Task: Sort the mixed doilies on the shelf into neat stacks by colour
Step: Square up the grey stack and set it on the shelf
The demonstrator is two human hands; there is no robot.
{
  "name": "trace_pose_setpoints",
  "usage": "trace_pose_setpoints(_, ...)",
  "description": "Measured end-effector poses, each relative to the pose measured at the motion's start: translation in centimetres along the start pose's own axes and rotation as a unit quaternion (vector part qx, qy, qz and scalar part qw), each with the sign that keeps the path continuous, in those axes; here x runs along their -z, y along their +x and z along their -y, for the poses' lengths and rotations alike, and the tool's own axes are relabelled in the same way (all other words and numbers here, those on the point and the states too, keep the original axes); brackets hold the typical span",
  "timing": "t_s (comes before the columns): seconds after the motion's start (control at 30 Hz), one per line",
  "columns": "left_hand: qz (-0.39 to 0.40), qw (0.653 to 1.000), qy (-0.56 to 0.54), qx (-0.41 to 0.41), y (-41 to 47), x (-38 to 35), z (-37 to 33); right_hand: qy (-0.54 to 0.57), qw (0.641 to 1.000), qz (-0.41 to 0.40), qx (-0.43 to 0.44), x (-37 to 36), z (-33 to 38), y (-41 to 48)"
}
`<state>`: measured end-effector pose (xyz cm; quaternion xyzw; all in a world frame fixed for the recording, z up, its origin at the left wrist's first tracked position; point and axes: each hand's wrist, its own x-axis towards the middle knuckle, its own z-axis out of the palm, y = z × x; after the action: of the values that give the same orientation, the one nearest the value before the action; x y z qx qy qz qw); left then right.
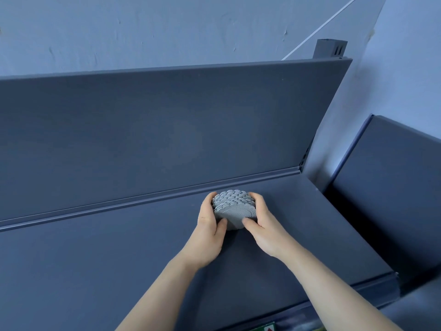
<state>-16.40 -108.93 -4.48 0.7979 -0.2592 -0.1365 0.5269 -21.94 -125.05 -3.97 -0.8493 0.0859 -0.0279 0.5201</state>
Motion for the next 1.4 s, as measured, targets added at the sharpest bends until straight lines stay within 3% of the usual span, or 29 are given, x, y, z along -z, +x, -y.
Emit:
trace_pose_setpoints(0.43, -0.003, 1.0, 0.025, -0.015, 0.0, 0.4, 0.0, 0.109, 0.994, -0.001, -0.008, -1.3, 0.5, 0.1)
trace_pose_setpoints(0.8, -0.007, 0.989, 0.143, -0.041, -0.7, -0.1, 0.2, 0.009, 1.0, 0.007, 0.006, -0.7, 0.9, 0.1)
trace_pose_setpoints(0.93, -0.009, 0.994, 0.107, 0.011, -0.4, 0.5, -0.4, -0.066, 0.998, 0.01, 0.012, 0.2, 0.8, 0.1)
trace_pose_setpoints(1.07, -0.016, 0.998, 0.022, 0.057, 0.2, 1.8, -1.3, -0.051, 0.999, 0.002, 0.0, 1.6, 1.9, 1.1)
trace_pose_setpoints(1.3, -0.049, 0.984, 0.088, 0.149, 0.7, 2.3, -0.4, -0.049, 0.997, 0.011, -0.062, 0.4, 1.8, 2.3)
trace_pose_setpoints(1.4, -0.041, 0.98, 0.115, 0.156, 0.8, 2.4, -0.3, -0.098, 0.993, 0.004, -0.069, -0.3, 1.7, 2.6)
